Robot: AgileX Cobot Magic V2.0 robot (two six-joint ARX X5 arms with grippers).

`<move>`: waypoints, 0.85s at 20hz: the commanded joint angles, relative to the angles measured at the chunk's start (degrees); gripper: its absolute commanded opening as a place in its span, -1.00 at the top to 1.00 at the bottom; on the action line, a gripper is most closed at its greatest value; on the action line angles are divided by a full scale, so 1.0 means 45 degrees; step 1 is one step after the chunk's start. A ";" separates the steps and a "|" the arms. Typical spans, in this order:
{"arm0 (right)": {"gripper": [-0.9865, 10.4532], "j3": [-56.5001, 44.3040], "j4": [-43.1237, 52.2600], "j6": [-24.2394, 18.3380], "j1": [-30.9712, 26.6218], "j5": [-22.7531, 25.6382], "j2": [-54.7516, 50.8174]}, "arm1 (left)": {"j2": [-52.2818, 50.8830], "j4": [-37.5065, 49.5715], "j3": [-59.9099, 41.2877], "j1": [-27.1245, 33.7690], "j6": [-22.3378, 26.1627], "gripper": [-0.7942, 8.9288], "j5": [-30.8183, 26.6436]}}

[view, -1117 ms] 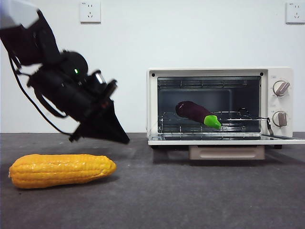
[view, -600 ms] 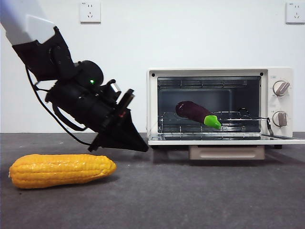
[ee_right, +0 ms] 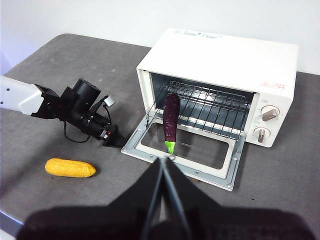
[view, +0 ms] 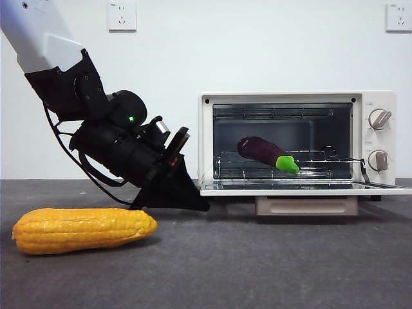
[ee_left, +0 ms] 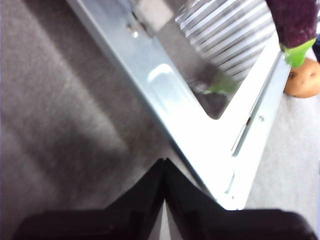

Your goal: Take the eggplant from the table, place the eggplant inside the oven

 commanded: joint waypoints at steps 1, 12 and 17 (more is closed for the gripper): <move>0.85 0.0034 -0.0330 0.0136 0.0015 -0.0005 -0.0058 | 0.0311 0.0491 -0.0136 -0.0005 -0.0471 0.85 0.0651; 0.85 0.0034 -0.0330 0.0136 0.0015 0.0078 -0.0058 | 0.0311 0.1564 -0.0131 0.0053 -0.1404 0.85 0.1520; 0.85 0.0034 -0.0330 0.0136 0.0015 0.0083 -0.0058 | 0.0306 0.2147 -0.0131 0.0243 -0.1996 0.85 0.2142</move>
